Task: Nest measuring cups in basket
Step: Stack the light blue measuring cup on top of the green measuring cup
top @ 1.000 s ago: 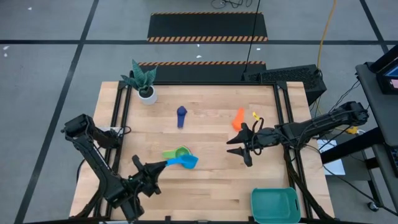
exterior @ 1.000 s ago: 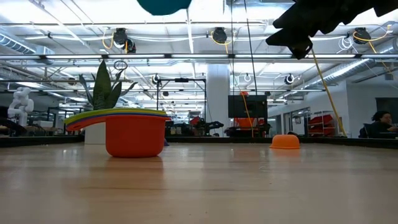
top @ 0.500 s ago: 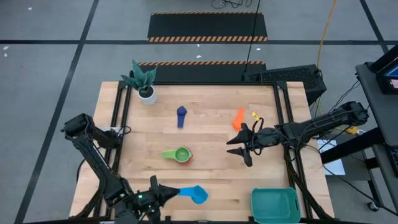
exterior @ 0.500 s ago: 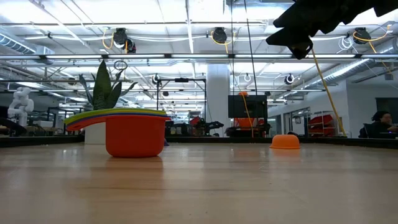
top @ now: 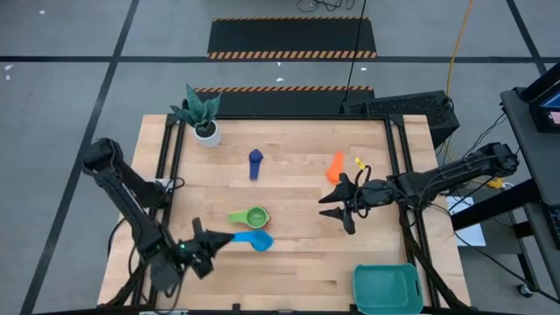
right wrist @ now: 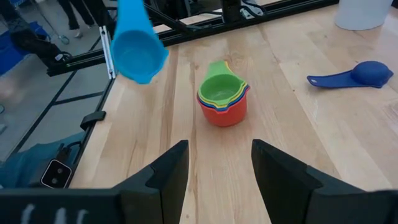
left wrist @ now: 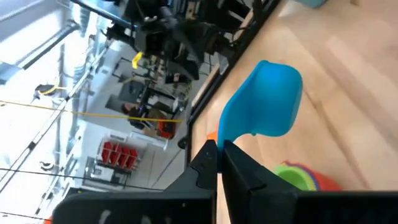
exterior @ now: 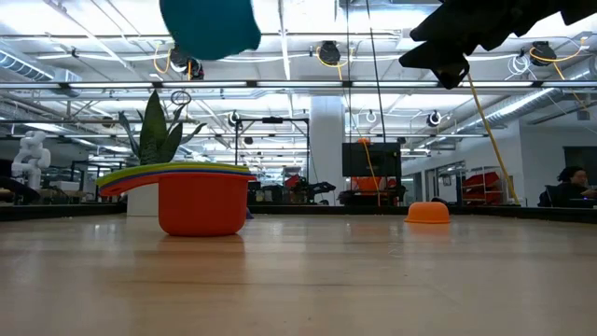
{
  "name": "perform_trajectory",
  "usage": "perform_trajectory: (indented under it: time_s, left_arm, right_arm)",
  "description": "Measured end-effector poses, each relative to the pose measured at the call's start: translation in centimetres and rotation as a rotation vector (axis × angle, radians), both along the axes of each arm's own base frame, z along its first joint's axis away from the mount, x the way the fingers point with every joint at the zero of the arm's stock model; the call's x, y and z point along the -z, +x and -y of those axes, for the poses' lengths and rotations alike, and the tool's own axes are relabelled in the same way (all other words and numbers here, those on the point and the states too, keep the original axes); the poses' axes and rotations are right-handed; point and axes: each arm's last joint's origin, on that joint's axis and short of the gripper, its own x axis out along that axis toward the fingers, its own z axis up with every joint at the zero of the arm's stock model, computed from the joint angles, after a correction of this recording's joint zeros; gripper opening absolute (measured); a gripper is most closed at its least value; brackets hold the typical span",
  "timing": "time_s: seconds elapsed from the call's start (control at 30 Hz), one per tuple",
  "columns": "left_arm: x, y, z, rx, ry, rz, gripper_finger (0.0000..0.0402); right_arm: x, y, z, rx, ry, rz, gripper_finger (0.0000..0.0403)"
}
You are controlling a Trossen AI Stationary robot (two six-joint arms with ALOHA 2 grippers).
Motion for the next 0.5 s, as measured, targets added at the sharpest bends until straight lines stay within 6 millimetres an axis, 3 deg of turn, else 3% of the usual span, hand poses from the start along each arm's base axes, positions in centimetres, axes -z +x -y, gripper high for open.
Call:
perform_trajectory:
  time_s: [0.2,0.5]
  left_arm:
    - [2.4,-1.3,-3.7,0.028,-0.044,0.052,0.0005]
    - [5.2,-1.4,-6.2,0.031,0.075,0.007,0.0013]
  right_arm:
    - [0.0,0.0,0.0,-0.001,-0.002,0.003,0.0167]
    - [0.0,0.0,0.0,-0.003,-0.007,0.000,0.0167]
